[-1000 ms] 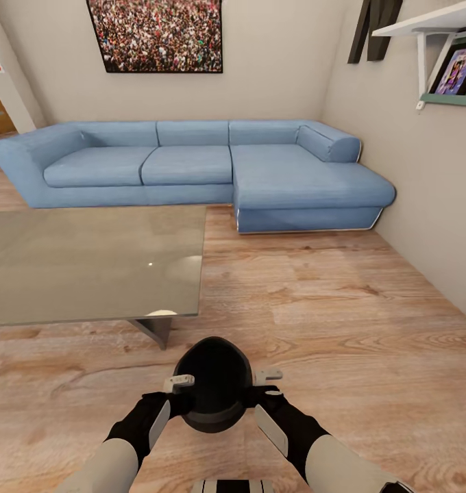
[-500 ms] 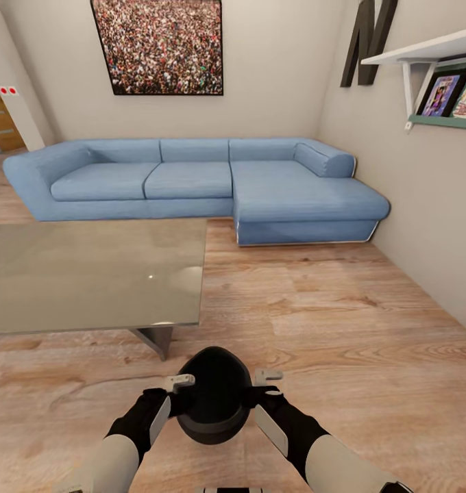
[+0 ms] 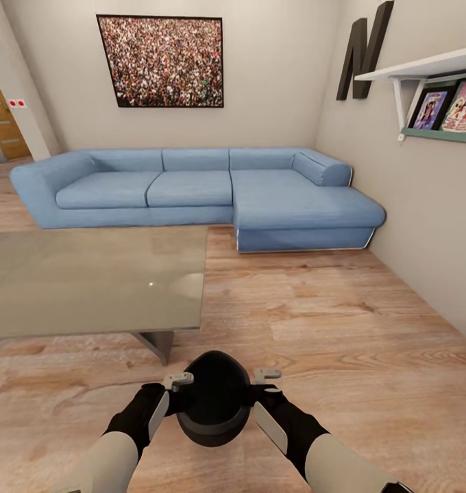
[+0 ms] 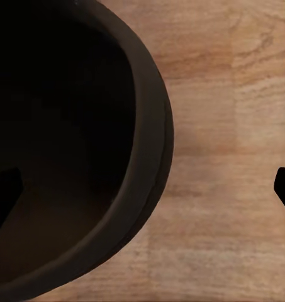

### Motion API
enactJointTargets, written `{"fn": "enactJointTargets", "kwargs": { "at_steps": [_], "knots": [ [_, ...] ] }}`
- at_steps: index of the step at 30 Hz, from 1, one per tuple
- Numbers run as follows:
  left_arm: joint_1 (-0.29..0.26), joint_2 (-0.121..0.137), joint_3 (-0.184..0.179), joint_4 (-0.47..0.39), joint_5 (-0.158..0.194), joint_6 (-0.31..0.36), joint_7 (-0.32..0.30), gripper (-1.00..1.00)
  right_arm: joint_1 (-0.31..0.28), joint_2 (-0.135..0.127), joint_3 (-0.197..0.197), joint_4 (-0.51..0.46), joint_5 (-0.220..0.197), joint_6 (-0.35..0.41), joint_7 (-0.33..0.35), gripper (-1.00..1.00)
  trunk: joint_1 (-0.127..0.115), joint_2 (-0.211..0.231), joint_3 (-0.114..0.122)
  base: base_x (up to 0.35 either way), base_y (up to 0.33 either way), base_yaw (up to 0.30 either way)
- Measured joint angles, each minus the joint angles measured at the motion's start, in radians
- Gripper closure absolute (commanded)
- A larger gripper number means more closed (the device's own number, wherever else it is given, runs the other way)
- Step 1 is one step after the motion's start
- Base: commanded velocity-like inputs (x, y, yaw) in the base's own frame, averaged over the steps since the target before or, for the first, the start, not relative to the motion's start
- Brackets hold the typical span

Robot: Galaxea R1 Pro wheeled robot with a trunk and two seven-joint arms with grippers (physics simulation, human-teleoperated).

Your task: Place each of the two pumpkins and all three candles from the living room inside a cabinet in the living room (use any cabinet), then make sure every cabinet is closed, and position the cauldron so it is next to a table in the living room.

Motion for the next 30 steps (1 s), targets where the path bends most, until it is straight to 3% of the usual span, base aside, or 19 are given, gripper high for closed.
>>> {"fn": "enactJointTargets", "kwargs": {
  "at_steps": [6,10,12,24,30],
  "knots": [
    [0.0,0.0,0.0,-0.064,0.001,0.086,-0.001,-1.0,0.0,0.0,-0.001,-0.003,0.0,0.003,0.001,-1.0,-0.023,0.042,0.019,0.0,0.0,0.0],
    [0.0,0.0,0.006,-0.076,0.0,0.106,-0.001,-1.0,0.0,0.0,-0.002,-0.003,0.0,0.003,0.001,-1.0,-0.038,0.07,0.031,0.0,0.0,0.0],
    [0.0,0.007,0.038,-0.081,-0.001,0.129,0.0,-1.0,-0.001,0.0,-0.002,-0.003,0.0,0.013,0.0,-1.0,-0.046,0.084,0.038,0.0,0.0,0.0],
    [0.0,0.02,0.049,-0.107,-0.001,0.17,0.0,-1.0,0.0,0.0,-0.003,-0.068,-0.002,0.04,-0.003,-1.0,-0.092,0.168,0.075,0.0,0.0,0.0],
    [0.0,0.023,0.049,-0.111,-0.002,0.199,0.0,-1.0,0.0,0.0,-0.004,-0.088,-0.001,0.116,-0.007,-1.0,-0.115,0.21,0.094,-0.003,0.0,0.0]
  ]
}}
